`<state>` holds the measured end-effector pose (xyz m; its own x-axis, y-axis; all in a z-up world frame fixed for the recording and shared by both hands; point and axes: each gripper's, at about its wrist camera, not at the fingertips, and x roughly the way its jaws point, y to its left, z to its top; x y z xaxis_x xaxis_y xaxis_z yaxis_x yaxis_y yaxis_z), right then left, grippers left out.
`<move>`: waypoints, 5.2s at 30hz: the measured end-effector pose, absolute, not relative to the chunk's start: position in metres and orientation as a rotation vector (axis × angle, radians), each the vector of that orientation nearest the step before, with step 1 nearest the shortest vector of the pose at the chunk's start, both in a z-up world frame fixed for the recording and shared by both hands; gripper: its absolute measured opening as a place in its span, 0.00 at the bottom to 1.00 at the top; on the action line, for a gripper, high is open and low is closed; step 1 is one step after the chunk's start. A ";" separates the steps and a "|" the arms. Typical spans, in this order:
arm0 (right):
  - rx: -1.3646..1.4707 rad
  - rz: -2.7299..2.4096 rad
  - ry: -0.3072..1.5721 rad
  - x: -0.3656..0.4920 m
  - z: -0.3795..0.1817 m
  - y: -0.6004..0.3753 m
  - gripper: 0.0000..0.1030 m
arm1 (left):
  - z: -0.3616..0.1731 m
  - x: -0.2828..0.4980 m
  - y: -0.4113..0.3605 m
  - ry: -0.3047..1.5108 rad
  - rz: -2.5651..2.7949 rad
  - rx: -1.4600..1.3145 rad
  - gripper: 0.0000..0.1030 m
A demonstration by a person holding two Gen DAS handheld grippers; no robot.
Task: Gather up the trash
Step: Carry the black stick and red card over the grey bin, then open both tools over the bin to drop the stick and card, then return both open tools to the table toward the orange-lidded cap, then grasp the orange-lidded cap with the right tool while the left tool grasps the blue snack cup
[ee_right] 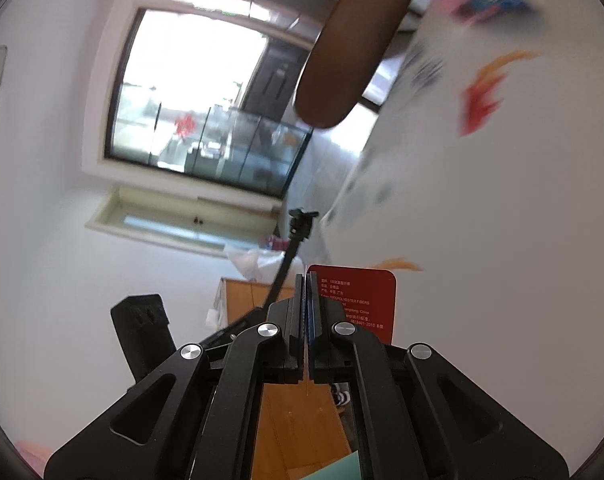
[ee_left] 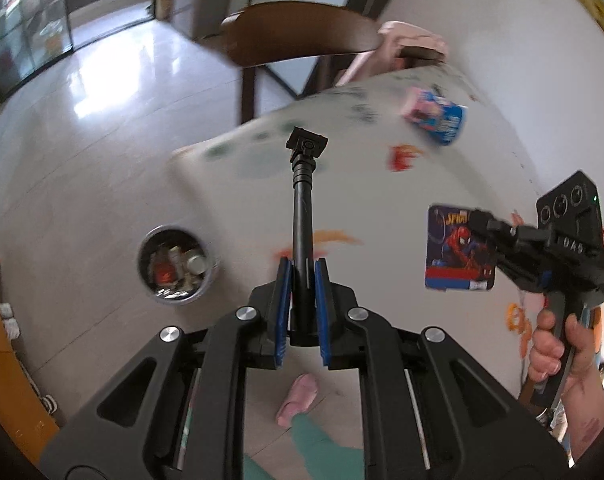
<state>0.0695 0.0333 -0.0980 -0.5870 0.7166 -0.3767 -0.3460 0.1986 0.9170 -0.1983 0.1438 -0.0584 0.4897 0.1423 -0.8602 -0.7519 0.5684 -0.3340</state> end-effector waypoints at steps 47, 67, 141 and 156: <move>0.406 0.697 1.847 -0.154 -0.505 0.198 0.54 | -0.510 -0.287 0.393 1.345 0.392 -0.937 0.65; 0.488 1.173 1.726 -0.191 -0.131 0.124 0.54 | -0.124 -0.326 0.333 1.087 0.312 -0.821 0.65; 0.053 0.174 1.277 0.195 -0.149 -0.240 0.59 | -0.115 0.174 0.024 1.238 -0.227 -0.390 0.72; 0.163 0.271 1.271 0.196 -0.136 -0.114 0.59 | -0.099 0.182 0.108 1.234 -0.292 -0.240 0.72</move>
<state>0.1962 -0.1137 -0.1355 0.2693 0.2892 -0.9186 -0.1101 0.9568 0.2690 0.1823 0.1083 -0.0987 0.3019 -0.3459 -0.8884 0.0883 0.9380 -0.3352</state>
